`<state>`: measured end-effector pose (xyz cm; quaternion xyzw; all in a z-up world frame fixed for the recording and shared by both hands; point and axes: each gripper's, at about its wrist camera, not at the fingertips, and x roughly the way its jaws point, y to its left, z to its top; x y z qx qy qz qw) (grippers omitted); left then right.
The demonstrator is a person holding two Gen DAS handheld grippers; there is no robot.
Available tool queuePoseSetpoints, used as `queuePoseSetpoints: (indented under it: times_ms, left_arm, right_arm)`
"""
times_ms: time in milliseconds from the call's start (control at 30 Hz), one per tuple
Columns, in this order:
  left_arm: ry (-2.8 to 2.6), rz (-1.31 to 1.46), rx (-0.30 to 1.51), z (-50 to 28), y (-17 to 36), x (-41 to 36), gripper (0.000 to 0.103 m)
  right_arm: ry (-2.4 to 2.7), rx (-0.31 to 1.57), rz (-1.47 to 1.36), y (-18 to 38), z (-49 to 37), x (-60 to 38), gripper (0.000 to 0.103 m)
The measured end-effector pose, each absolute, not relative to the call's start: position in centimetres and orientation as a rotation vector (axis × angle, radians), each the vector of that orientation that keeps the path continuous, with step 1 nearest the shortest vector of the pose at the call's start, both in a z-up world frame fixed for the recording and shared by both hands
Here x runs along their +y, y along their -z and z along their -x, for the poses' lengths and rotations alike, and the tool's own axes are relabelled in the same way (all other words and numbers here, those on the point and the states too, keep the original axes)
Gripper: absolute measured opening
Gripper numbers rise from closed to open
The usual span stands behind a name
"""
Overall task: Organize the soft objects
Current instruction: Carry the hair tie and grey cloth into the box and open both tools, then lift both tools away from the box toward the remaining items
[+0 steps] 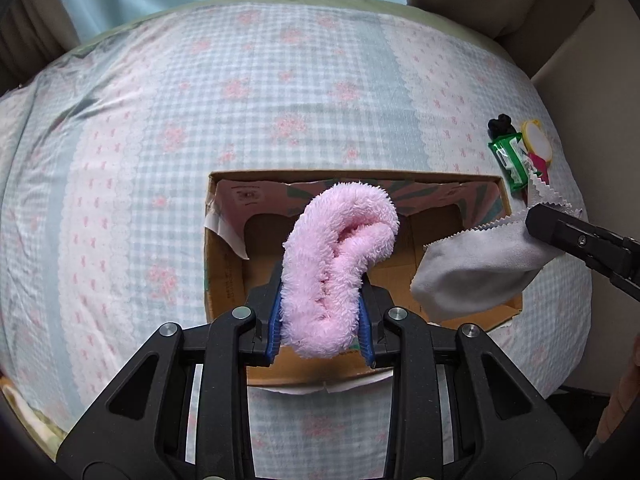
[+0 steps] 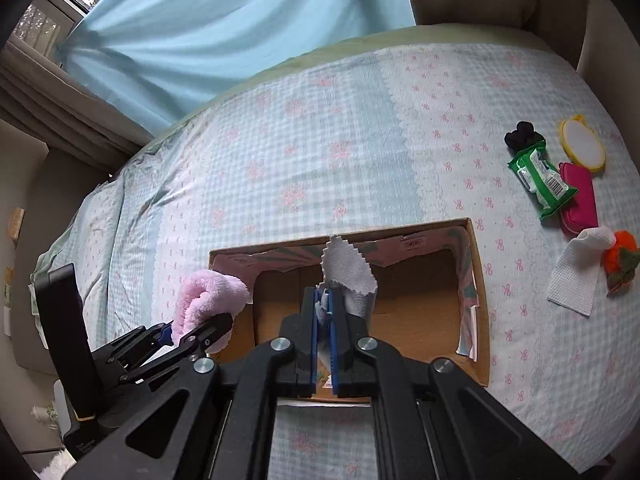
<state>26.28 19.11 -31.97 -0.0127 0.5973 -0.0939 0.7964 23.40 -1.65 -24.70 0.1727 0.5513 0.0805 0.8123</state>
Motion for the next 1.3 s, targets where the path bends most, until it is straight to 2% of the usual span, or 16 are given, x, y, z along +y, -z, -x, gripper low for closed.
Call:
queuePoseSetpoints:
  times_ms: [200,400,467,500,533,567,633,667,700,967,1300]
  left_arm:
    - [0.236,-0.009,1.372,-27.8,37.2,18.0,0.027]
    - [0.284,-0.083,1.417,-28.9,39.8,16.7,0.027]
    - [0.308,-0.083,1.429,-29.3,40.2,16.6,0.036]
    - [0.32,-0.076,1.433,-29.4,40.3,16.5,0.058]
    - [0.325,-0.077,1.426,-29.4,40.3,16.4,0.091]
    - [0.325,-0.087,1.413,-29.3,40.2,16.3,0.103]
    - [0.342,-0.103,1.406,-29.2,40.1,16.0,0.103]
    - [0.344,-0.118,1.414,-29.1,40.2,15.7,0.103]
    - [0.344,-0.133,1.421,-29.0,40.4,15.5,0.103]
    - [0.33,-0.126,1.409,-27.9,39.2,15.5,0.103]
    - [0.28,-0.117,1.305,-25.3,33.7,16.5,0.103]
  right_arm:
    - [-0.16,1.317,-0.377,30.9,-25.3,-0.4,0.004]
    - [-0.115,1.404,-0.365,35.0,-26.7,-1.1,0.004]
    - [-0.116,1.431,-0.368,36.0,-27.1,-1.4,0.004]
    - [-0.116,1.442,-0.37,36.5,-27.3,-1.5,0.004]
    - [-0.11,1.444,-0.368,36.8,-27.4,-1.7,0.004]
    - [-0.11,1.45,-0.364,37.2,-27.6,-1.7,0.009]
    - [-0.107,1.465,-0.343,37.8,-28.0,-1.6,0.048]
    - [-0.1,1.474,-0.332,38.1,-28.1,-1.6,0.093]
    - [-0.098,1.486,-0.328,38.5,-28.3,-1.7,0.103]
    - [-0.123,1.485,-0.345,38.8,-28.0,-1.8,0.103]
    - [-0.149,1.403,-0.311,34.5,-25.7,-1.7,0.103]
